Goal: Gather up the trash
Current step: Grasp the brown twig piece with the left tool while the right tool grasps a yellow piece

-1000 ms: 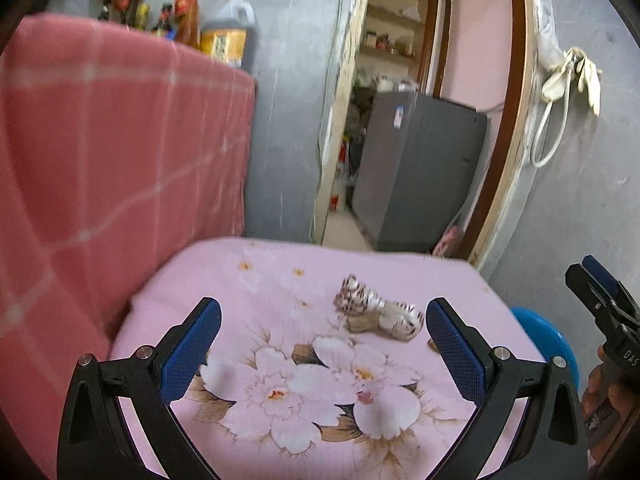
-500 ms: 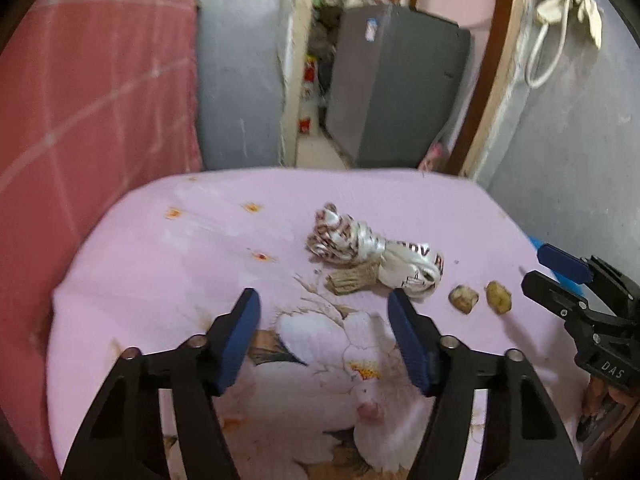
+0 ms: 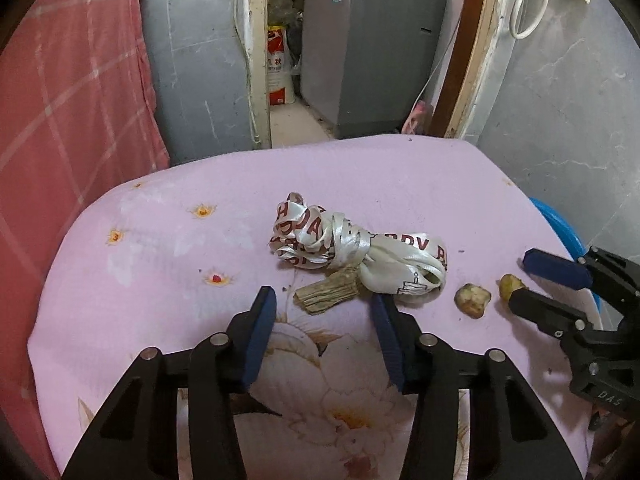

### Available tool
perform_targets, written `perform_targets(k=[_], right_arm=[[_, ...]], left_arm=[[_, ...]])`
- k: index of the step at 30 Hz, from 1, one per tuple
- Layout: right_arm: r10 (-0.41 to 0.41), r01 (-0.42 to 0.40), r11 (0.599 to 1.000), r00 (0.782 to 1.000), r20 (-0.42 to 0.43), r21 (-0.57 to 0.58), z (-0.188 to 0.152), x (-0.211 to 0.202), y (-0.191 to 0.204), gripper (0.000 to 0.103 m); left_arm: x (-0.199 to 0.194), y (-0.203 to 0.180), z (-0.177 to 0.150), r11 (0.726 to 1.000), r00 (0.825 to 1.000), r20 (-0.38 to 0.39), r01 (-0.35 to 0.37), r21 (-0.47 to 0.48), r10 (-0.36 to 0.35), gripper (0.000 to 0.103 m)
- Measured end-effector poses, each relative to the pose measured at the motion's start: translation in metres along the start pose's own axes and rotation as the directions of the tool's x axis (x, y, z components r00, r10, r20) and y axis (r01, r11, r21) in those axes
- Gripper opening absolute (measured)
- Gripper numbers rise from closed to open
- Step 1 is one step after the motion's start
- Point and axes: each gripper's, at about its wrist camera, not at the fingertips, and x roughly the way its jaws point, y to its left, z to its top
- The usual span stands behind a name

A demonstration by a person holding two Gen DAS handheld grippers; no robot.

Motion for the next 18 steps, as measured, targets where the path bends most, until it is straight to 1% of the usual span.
perform_targets(k=[2,6,8,9,14,16,18], right_arm=[[0.006,-0.006,1.0,1.0,-0.016,-0.004,0.001,0.003,0.001,0.031],[0.007,-0.008,1.0,1.0,-0.022,-0.005,0.0,0.005,0.003,0.031],[0.008,-0.008,1.0,1.0,-0.026,-0.006,0.0,0.005,0.004,0.031],[0.007,-0.007,1.0,1.0,-0.028,-0.007,0.0,0.006,0.004,0.03],[0.005,-0.006,1.0,0.999,-0.047,-0.02,-0.001,0.009,0.008,0.02],[0.01,-0.011,1.0,0.999,-0.051,-0.022,-0.002,0.009,0.008,0.014],[0.015,-0.015,1.0,0.999,-0.045,-0.019,-0.003,0.009,0.008,0.012]], left_arm=[[0.002,0.0,-0.001,1.0,1.0,-0.009,0.009,0.005,-0.009,0.037],[0.005,-0.004,0.003,1.0,1.0,-0.019,0.022,0.021,-0.021,0.032],[0.005,-0.006,0.004,0.999,0.999,-0.023,0.024,0.025,-0.024,0.026],[0.004,-0.006,0.005,0.999,0.999,-0.022,0.024,0.027,-0.023,0.026],[0.002,-0.006,0.006,0.999,1.0,-0.012,0.028,0.035,-0.028,0.025],[0.0,-0.008,0.005,0.999,1.0,-0.005,0.028,0.045,-0.028,0.025],[-0.002,-0.011,0.003,0.998,1.0,0.007,0.021,0.056,-0.022,0.025]])
